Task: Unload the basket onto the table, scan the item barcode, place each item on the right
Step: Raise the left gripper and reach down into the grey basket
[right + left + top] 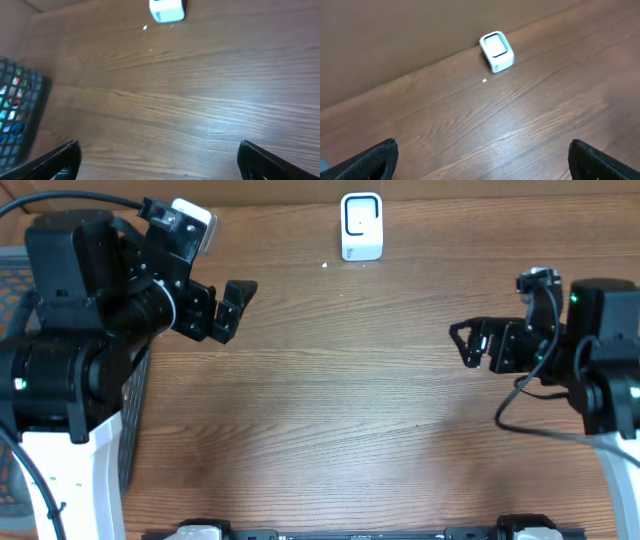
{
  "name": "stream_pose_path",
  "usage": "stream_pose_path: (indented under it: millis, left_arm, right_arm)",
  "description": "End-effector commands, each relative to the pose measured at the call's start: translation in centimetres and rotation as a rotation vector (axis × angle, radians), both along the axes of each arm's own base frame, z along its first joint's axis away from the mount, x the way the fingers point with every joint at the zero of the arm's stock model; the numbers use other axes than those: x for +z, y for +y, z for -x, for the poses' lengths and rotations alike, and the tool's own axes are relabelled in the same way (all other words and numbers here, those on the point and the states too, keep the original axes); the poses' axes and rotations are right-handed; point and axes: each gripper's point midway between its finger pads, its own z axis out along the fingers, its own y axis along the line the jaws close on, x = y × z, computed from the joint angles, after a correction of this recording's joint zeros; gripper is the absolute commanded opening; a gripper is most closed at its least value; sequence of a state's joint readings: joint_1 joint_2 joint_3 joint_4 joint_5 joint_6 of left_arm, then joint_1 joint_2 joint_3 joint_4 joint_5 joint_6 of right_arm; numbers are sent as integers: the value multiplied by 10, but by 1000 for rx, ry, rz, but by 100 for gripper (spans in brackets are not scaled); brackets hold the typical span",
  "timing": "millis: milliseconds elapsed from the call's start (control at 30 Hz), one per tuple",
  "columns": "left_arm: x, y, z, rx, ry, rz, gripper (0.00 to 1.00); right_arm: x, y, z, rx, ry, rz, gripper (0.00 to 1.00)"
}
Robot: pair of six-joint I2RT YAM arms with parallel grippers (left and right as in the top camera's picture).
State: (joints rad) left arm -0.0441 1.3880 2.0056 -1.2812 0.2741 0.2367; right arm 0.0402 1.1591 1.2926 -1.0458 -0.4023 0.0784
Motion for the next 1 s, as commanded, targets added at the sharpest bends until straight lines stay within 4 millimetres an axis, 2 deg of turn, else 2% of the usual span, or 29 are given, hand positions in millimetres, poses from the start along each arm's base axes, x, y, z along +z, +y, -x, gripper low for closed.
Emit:
stream_pose_path:
  millis: [0, 33, 100, 167, 333, 433, 567, 800, 967]
  left_arm:
    - [1, 61, -2, 419, 38, 63, 100]
    - [-2, 80, 1, 540, 53, 72, 100]
    - [-13, 135, 21, 891, 92, 125, 100]
    - [-20, 175, 42, 1103, 117, 174, 100]
    - [-30, 240, 87, 1361, 157, 210, 100]
    - [-39, 269, 109, 1483, 191, 216, 100]
    - [-60, 290, 113, 1538, 277, 210, 100]
    - [-115, 310, 91, 1468, 519, 134, 100]
    - [-159, 318, 80, 1441, 696, 125, 95]
  right_arm:
    - [8, 10, 0, 39, -2, -44, 100]
    - [7, 10, 0, 38, 5, -44, 100]
    - [4, 10, -1, 38, 15, -43, 100]
    - [3, 10, -2, 38, 17, -43, 100]
    - [5, 10, -4, 38, 7, -44, 100]
    - [5, 10, -5, 38, 5, -44, 100]
    - [2, 10, -3, 38, 16, -43, 100]
    - [-1, 10, -2, 38, 25, -43, 100]
    - [-1, 10, -2, 38, 24, -43, 100]
